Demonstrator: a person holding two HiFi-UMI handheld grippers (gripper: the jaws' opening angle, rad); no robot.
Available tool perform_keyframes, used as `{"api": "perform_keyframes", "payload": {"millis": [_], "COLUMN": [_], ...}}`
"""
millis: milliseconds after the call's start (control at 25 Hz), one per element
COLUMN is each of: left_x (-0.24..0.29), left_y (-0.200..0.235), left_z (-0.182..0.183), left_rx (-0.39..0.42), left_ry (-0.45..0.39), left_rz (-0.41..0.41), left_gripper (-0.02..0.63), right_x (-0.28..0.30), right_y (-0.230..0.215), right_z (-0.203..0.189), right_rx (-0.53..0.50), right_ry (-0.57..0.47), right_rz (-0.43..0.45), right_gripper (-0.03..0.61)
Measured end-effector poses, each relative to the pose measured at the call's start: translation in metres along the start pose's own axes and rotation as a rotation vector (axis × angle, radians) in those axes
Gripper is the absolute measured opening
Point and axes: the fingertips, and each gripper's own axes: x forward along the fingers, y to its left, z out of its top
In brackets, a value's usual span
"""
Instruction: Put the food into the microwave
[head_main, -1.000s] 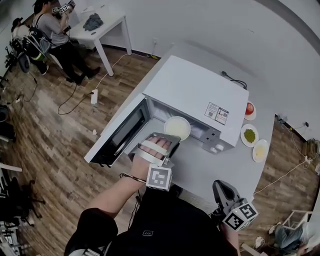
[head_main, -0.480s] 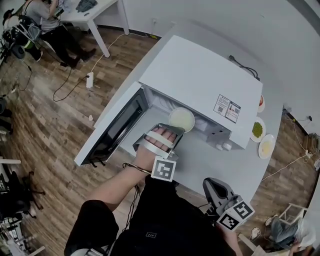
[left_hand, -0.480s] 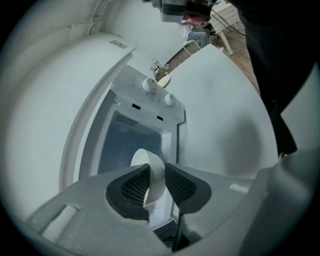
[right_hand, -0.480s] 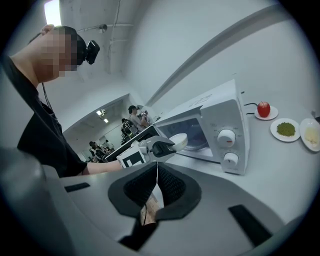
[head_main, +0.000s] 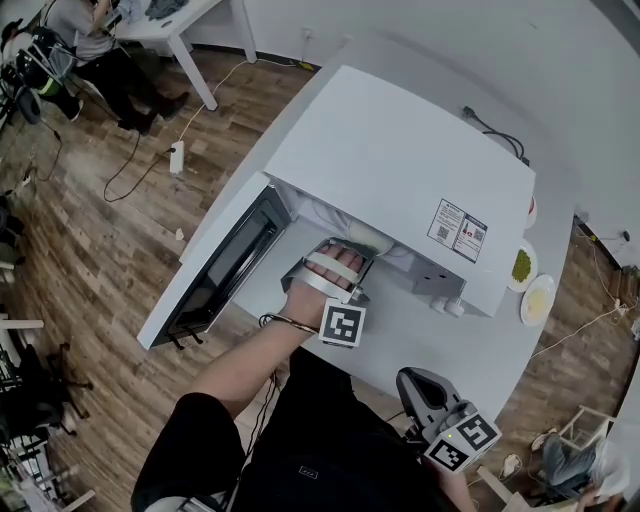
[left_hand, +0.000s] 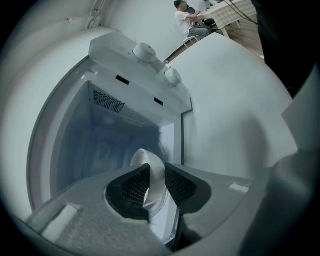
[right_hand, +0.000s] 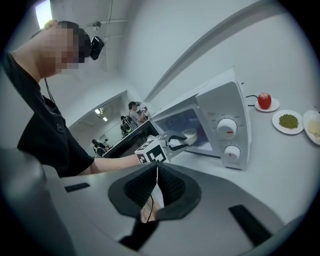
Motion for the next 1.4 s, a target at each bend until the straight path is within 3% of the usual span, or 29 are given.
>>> {"api": "perform_keyframes", "payload": {"millis": [280, 640, 760, 880, 1000, 1080, 1240, 1400], "left_x": [0.023, 0.041, 0.032, 0.01, -0.023, -0.051, -0.117, -0.181], "left_y": [0.035, 0.056, 0.065, 0.071, 0.065, 0.055, 0.04, 0.042], "left_z": [-0.017, -0.027, -0.026, -0.021, -0.018, -0.013, 0.009, 0.037], "left_rx": [0.074, 0.017, 0.011, -0.045, -0.151, -0.264, -0.604, -0.954], "left_ry": [0.096, 0.142, 0.15, 0.115, 0.092, 0.071, -0.032, -0.23], "left_rz": [0.062, 0.011, 0.047, 0.116, 0.151, 0.135, 0.063, 0.017], "left_gripper": [0.098, 0.098, 0.139, 0.178, 0.178, 0.178, 0.176, 0.173], "right_x": [-0.015, -0.026, -0.033, -0.041, -0.047, -0.049, -0.039, -0.022], "right_y": [-0.013, -0.013, -0.012, -0.011, -0.009, -0.006, 0.002, 0.023], "right_z": [0.015, 0.037, 0.047, 0.054, 0.058, 0.06, 0.062, 0.065], "right_rx": [0.013, -0.006, -0.017, -0.025, -0.037, -0.05, -0.058, -0.092], "right_ry": [-0.043, -0.084, -0.11, -0.138, -0.164, -0.18, -0.204, -0.197], "right_rz": [-0.04, -0.055, -0.055, -0.042, -0.02, 0.004, 0.094, 0.171], "right_gripper": [0.015, 0.015, 0.015, 0.017, 0.015, 0.015, 0.015, 0.015]}}
